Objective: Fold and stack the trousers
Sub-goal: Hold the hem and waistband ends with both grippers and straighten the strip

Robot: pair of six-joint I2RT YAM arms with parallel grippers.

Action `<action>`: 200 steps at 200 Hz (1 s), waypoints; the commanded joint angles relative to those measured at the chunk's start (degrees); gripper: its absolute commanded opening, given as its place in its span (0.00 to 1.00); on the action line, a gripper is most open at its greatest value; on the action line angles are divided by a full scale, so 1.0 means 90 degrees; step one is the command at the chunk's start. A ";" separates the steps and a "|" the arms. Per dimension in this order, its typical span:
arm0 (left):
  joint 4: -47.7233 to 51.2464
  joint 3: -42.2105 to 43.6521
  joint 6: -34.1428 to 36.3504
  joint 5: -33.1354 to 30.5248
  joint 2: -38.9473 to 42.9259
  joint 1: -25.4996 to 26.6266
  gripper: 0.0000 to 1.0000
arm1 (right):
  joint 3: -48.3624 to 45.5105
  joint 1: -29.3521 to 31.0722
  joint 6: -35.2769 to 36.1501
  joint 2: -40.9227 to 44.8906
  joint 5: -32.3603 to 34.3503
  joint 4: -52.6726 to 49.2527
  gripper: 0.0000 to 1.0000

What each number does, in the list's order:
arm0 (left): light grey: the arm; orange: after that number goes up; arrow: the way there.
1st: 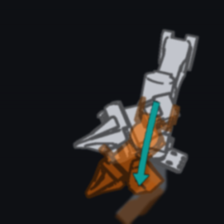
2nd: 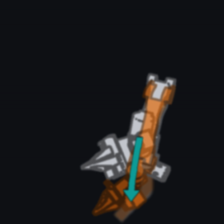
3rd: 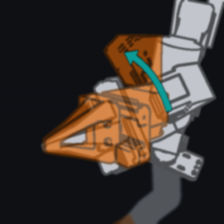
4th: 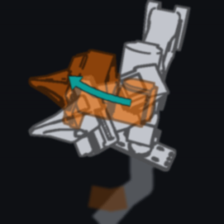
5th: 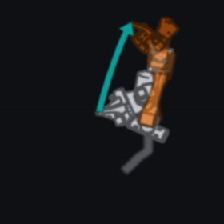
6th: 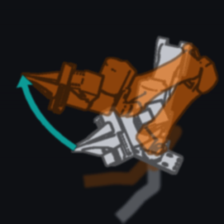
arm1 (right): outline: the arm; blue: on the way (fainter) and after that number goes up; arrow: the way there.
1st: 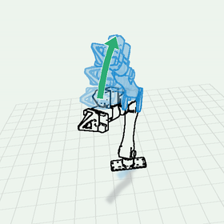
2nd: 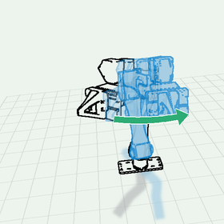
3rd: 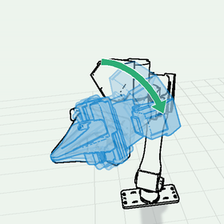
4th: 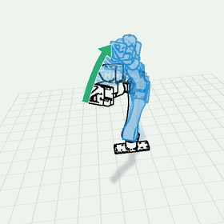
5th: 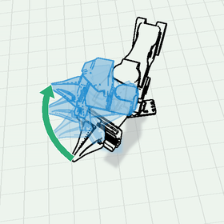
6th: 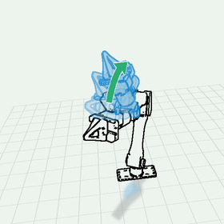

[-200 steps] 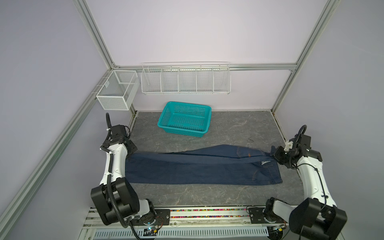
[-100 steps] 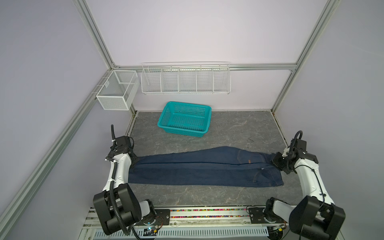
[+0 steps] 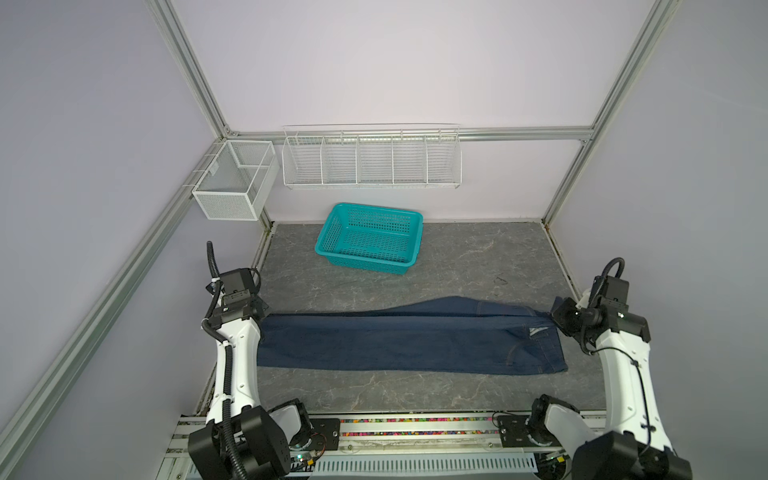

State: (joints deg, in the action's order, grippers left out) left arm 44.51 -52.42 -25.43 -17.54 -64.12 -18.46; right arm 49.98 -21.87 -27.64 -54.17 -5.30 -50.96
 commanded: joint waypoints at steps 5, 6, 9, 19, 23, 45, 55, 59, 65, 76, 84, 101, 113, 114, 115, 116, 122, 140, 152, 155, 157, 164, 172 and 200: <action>0.0064 0.0307 -0.0235 -0.0326 0.0138 -0.0071 0.00 | -0.0551 -0.0020 -0.0132 0.0403 0.0330 -0.0383 0.06; 0.0064 0.0312 -0.0248 -0.0331 0.0145 -0.0069 0.00 | -0.0562 -0.0021 -0.0132 0.0413 0.0337 -0.0383 0.06; 0.0071 0.0341 -0.0279 -0.0355 0.0160 -0.0068 0.00 | -0.0600 -0.0020 -0.0129 0.0439 0.0329 -0.0476 0.06; 0.0158 0.0402 -0.0424 -0.0497 0.0240 -0.0068 0.00 | -0.0720 -0.0021 -0.0094 0.0523 0.0308 -0.0575 0.06; 0.0203 0.0414 -0.0447 -0.0559 0.0285 -0.0068 0.00 | -0.0749 -0.0016 -0.0091 0.0540 0.0334 -0.0602 0.06; 0.0264 0.0751 -0.0703 -0.0773 0.0584 -0.0068 0.00 | -0.0987 0.0021 -0.0080 0.0427 0.0551 -0.0666 0.09; 0.0257 0.0987 -0.0916 -0.0770 0.0648 -0.0061 0.00 | -0.1098 0.0060 -0.0205 0.0395 0.0642 -0.0562 0.10; 0.0243 0.1087 -0.0990 -0.0784 0.0665 -0.0068 0.00 | -0.1104 0.0065 -0.0245 0.0373 0.0643 -0.0525 0.12; 0.0193 0.1235 -0.1086 -0.0813 0.0679 -0.0068 0.00 | -0.1128 0.0066 -0.0324 0.0324 0.0665 -0.0501 0.16; 0.0069 0.1453 -0.1185 -0.0822 0.0642 -0.0068 0.00 | -0.1162 0.0075 -0.0488 0.0219 0.0716 -0.0593 0.18; 0.0021 0.1525 -0.1298 -0.0837 0.0595 -0.0073 0.00 | -0.1216 0.0076 -0.0629 0.0235 0.0818 -0.0667 0.18; 0.0015 0.1499 -0.1437 -0.0826 0.0481 -0.0069 0.04 | -0.1251 0.0079 -0.0880 0.0355 0.1036 -0.0781 0.24; 0.0020 0.1506 -0.1510 -0.0763 0.0412 -0.0070 0.06 | -0.1209 0.0080 -0.0982 0.0317 0.1150 -0.0840 0.30; 0.0023 0.1507 -0.1515 -0.0759 0.0409 -0.0069 0.06 | -0.1203 0.0083 -0.0987 0.0307 0.1163 -0.0851 0.30; 0.0024 0.1508 -0.1532 -0.0758 0.0402 -0.0069 0.06 | -0.1200 0.0080 -0.0994 0.0306 0.1174 -0.0856 0.31; 0.0029 0.1508 -0.1536 -0.0757 0.0399 -0.0068 0.06 | -0.1199 0.0083 -0.1003 0.0301 0.1179 -0.0859 0.32; 0.0074 0.1511 -0.1598 -0.0787 0.0381 -0.0071 0.06 | -0.1171 0.0084 -0.1020 0.0297 0.1203 -0.0881 0.33; 0.0142 0.1537 -0.1685 -0.0805 0.0431 -0.0074 0.05 | -0.1046 0.0074 -0.1162 0.0366 0.1363 -0.1044 0.36; 0.0186 0.1524 -0.1737 -0.0844 0.0520 -0.0068 0.05 | -0.0938 0.0078 -0.1251 0.0441 0.1425 -0.1183 0.48; 0.0198 0.1512 -0.1749 -0.0844 0.0532 -0.0063 0.05 | -0.0901 0.0072 -0.1269 0.0455 0.1445 -0.1208 0.50; 0.0215 0.1507 -0.1753 -0.0856 0.0547 -0.0067 0.05 | -0.0859 0.0076 -0.1289 0.0480 0.1469 -0.1237 0.53; 0.0270 0.1475 -0.1791 -0.0878 0.0596 -0.0068 0.05 | -0.0781 0.0077 -0.1302 0.0548 0.1504 -0.1295 0.57; 0.0352 0.1428 -0.1844 -0.0899 0.0663 -0.0070 0.06 | -0.0675 0.0076 -0.1313 0.0619 0.1633 -0.1349 0.59; 0.0581 0.1343 -0.2047 -0.1110 0.0914 -0.0074 0.19 | -0.0475 0.0081 -0.1140 0.0546 0.1227 -0.0947 0.61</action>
State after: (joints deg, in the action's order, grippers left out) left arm 46.70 -38.61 -40.75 -24.47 -58.11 -18.74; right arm 43.94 -21.28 -37.50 -48.80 7.60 -60.82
